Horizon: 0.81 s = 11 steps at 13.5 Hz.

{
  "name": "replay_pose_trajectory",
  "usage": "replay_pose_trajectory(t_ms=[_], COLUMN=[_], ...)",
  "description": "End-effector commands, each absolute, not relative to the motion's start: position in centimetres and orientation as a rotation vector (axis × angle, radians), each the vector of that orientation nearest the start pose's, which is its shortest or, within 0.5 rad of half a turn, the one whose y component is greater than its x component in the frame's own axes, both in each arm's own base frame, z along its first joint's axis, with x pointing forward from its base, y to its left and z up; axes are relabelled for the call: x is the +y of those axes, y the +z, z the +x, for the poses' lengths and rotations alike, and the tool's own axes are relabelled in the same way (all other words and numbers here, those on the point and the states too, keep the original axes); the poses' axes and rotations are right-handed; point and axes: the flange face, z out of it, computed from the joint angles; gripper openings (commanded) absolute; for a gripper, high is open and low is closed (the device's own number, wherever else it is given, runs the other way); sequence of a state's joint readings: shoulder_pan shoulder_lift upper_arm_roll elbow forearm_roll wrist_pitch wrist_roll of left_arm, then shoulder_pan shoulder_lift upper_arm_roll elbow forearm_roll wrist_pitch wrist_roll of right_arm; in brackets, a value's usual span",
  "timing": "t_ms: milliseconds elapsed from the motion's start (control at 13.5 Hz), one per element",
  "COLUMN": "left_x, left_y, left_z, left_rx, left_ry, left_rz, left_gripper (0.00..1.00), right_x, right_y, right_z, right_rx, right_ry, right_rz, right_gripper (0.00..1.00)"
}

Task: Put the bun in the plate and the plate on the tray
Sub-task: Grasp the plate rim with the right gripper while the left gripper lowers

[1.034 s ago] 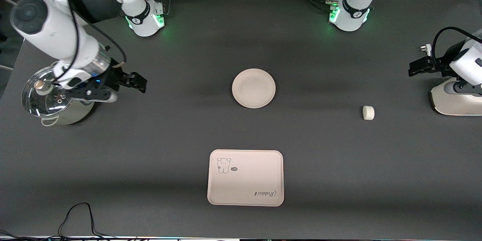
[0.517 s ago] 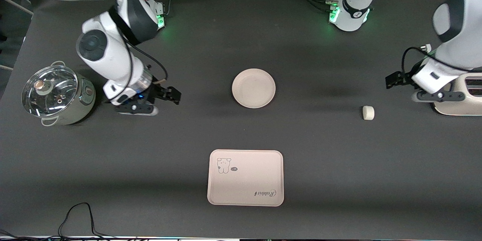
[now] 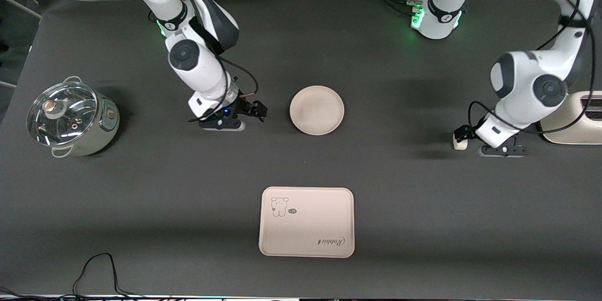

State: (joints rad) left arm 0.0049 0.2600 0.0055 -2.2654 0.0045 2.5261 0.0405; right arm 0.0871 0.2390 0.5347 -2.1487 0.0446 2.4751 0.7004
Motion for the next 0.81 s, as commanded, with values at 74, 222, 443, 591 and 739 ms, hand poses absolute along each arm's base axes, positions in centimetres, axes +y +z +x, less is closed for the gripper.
replay_pose_trajectory(t_ms=[74, 222, 443, 591, 739], left_x=[0.2, 0.2, 0.2, 0.3, 0.3], left_y=[23.2, 21.8, 20.8, 20.3, 19.7], left_z=[54.2, 53.3, 52.1, 51.5, 50.9], left_rx=[0.062, 0.072, 0.084, 0.092, 0.109], left_ry=[-0.019, -0.117, -0.137, -0.148, -0.167], left_rz=[-3.135, -3.132, -3.129, -3.125, -3.123], left_gripper=[1.00, 1.00, 1.00, 1.00, 0.99], right_x=[37.3, 38.7, 41.5, 41.8, 43.2], right_y=[26.5, 22.9, 20.1, 19.8, 19.1], right_z=[44.8, 44.3, 42.6, 42.7, 41.1], right_rx=[0.158, 0.120, 0.121, 0.151, 0.138], right_ry=[-0.010, -0.055, -0.085, -0.077, -0.058], right_rz=[-2.924, -2.969, -3.008, -3.004, -3.006], right_gripper=[1.00, 1.00, 1.00, 1.00, 0.99])
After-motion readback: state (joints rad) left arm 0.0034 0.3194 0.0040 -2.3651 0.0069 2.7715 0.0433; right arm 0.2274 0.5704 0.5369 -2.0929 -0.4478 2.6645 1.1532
